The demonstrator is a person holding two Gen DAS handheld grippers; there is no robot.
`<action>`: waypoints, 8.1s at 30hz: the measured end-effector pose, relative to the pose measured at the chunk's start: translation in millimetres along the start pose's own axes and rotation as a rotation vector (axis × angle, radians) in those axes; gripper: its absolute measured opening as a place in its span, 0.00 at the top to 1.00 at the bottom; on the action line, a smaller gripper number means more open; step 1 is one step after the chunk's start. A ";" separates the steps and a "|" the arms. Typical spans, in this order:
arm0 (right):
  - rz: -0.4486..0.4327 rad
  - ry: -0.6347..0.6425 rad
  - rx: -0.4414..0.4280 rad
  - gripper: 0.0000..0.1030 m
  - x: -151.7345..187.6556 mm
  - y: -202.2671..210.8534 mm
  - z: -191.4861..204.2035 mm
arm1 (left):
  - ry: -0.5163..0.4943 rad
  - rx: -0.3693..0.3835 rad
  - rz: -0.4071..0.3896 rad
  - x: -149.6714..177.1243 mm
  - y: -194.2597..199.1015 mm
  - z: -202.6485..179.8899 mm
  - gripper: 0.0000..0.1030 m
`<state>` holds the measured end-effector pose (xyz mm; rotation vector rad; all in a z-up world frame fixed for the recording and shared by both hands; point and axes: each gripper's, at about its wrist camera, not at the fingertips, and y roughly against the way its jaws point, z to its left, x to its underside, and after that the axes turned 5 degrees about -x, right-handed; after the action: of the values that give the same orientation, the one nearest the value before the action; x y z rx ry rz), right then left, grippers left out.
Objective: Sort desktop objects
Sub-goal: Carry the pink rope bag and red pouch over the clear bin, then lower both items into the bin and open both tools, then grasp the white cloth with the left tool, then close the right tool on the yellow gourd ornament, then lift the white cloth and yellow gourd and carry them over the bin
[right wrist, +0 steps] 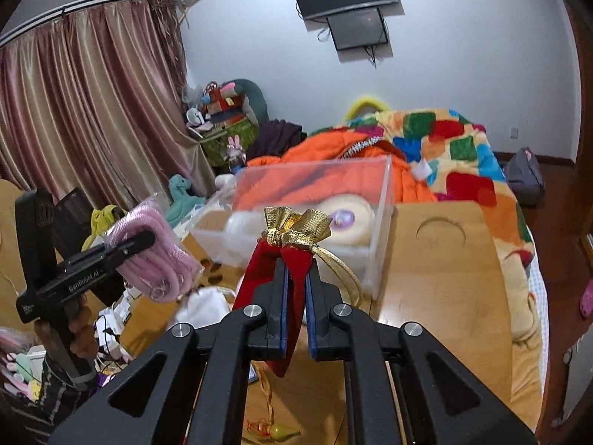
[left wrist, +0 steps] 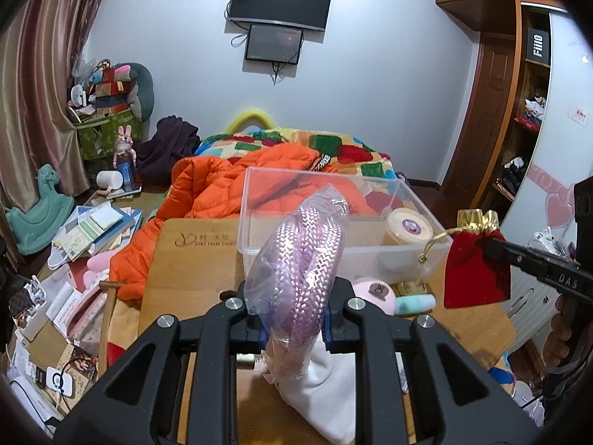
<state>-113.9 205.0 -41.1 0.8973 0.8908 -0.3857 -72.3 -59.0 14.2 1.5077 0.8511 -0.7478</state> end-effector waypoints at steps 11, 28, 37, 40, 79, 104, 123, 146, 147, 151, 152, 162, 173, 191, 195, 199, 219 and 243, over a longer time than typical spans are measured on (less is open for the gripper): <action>-0.081 0.051 -0.003 0.93 -43.5 -2.3 7.3 | -0.009 -0.007 -0.061 -29.0 -1.7 -0.5 0.80; -0.056 0.084 0.002 0.93 -78.3 -68.6 8.2 | -0.007 -0.083 -0.056 -72.1 -64.0 6.8 0.80; 0.057 0.092 0.020 0.93 -65.1 -116.4 -2.3 | -0.022 -0.108 0.030 -58.2 -109.0 4.1 0.80; 0.089 0.114 0.026 0.93 -59.7 -129.2 0.1 | -0.025 -0.103 0.044 -55.4 -115.5 3.6 0.80; 0.047 0.209 0.204 0.42 -48.3 -73.7 21.0 | -0.112 -0.138 -0.067 -44.7 -34.9 -12.1 0.27; -0.019 0.168 0.244 0.20 34.8 9.4 31.9 | -0.099 -0.098 0.063 39.2 4.1 -27.2 0.06; 0.167 0.136 0.174 0.20 120.2 -11.3 29.3 | -0.172 -0.086 0.198 101.1 -22.6 -49.1 0.06; 0.186 0.128 0.182 0.62 127.4 -19.9 27.4 | -0.193 -0.065 0.165 89.2 -51.0 -61.2 0.12; 0.185 0.126 0.185 0.62 127.0 -20.1 27.1 | -0.194 -0.076 0.159 89.5 -50.7 -60.6 0.21; 0.175 0.106 0.187 0.62 124.5 -19.2 23.6 | -0.183 -0.069 0.145 86.5 -47.3 -57.3 0.37; 0.172 0.100 0.188 0.62 123.5 -19.4 22.9 | -0.180 -0.069 0.140 85.7 -46.4 -57.1 0.39; 0.110 0.056 0.168 0.62 97.5 -14.0 22.1 | -0.161 -0.047 0.111 70.5 -31.5 -54.7 0.74; 0.047 0.064 0.145 0.62 70.0 -3.8 29.5 | -0.164 -0.022 0.001 47.5 7.6 -51.0 0.83; 0.084 0.001 0.139 0.62 77.7 -12.2 5.6 | -0.282 -0.024 0.202 92.6 -53.5 -67.5 0.04; 0.095 -0.008 0.134 0.62 77.8 -16.2 2.0 | -0.201 0.017 0.229 87.0 -62.1 -54.2 0.04; 0.110 -0.007 0.129 0.62 78.5 -21.5 1.9 | -0.095 0.067 0.233 83.4 -65.4 -31.2 0.20; 0.081 0.049 0.108 0.62 55.6 -24.1 22.9 | 0.023 0.124 0.132 56.2 -14.5 1.0 0.54; -0.048 0.139 0.109 0.62 -23.8 -33.8 33.9 | -0.023 0.077 -0.038 -18.3 4.8 -15.9 0.54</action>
<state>-132.2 156.3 -28.7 1.0136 1.0280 -0.4204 -78.1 -45.2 33.9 1.5520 0.8440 -0.8327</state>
